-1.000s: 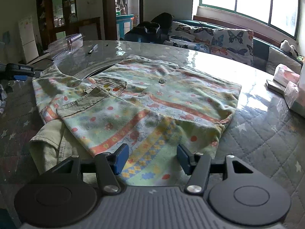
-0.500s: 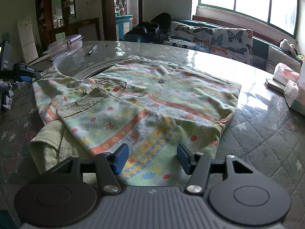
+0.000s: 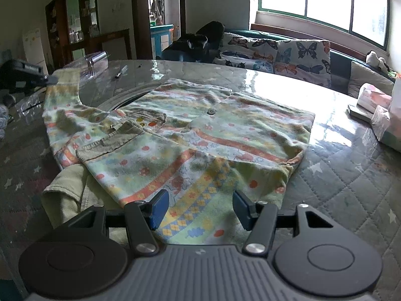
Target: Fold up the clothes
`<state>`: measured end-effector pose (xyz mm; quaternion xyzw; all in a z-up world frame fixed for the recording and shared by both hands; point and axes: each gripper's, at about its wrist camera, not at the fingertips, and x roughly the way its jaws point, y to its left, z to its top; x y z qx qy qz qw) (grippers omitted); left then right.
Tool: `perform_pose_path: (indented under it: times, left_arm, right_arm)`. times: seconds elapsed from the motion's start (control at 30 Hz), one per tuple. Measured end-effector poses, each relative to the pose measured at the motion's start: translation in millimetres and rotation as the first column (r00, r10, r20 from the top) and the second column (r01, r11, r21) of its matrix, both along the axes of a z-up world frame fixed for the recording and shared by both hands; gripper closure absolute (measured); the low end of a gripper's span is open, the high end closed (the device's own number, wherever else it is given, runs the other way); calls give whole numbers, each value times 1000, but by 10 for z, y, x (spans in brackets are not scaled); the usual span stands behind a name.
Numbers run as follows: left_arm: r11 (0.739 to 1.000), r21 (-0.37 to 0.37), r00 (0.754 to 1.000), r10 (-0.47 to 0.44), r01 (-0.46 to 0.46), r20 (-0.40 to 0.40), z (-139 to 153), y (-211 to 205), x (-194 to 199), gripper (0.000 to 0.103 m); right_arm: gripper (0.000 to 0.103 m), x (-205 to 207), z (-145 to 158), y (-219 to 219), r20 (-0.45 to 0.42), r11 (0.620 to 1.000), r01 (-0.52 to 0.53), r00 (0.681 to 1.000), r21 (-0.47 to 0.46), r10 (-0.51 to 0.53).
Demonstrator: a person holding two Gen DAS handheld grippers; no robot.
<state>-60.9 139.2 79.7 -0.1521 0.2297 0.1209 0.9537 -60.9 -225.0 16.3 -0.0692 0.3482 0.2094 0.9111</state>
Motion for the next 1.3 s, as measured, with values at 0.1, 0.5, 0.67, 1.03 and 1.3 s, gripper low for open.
perform_pose_path:
  times: [0.1,0.5,0.67,1.03,1.3]
  left_arm:
    - [992,-39,992,-120,122,41,139,-315,-45,93]
    - [842,-92,847,-532,531,24,63,-1603,-55,93]
    - [774,-101,774,-631,625,-49,-166,-1931,-50,91]
    - [760,8,758,-646,649,-89,-209,-1800,-245,62]
    - [868,69,870,-486,492,-89,-189,-1199,-303,49]
  right_arm:
    - [45,-16,31,-23,11,1000,6,1000,16,-6]
    - [46,-42,165,-243,48,995,70,996,71,-73]
    - [47,-33,208,-376,55,989,120,991,88,-125]
    - [60,96,207,-179,-8,989,49,999,143,-48]
    - [67,208,-4,165,-91,993,-12,996,116,23]
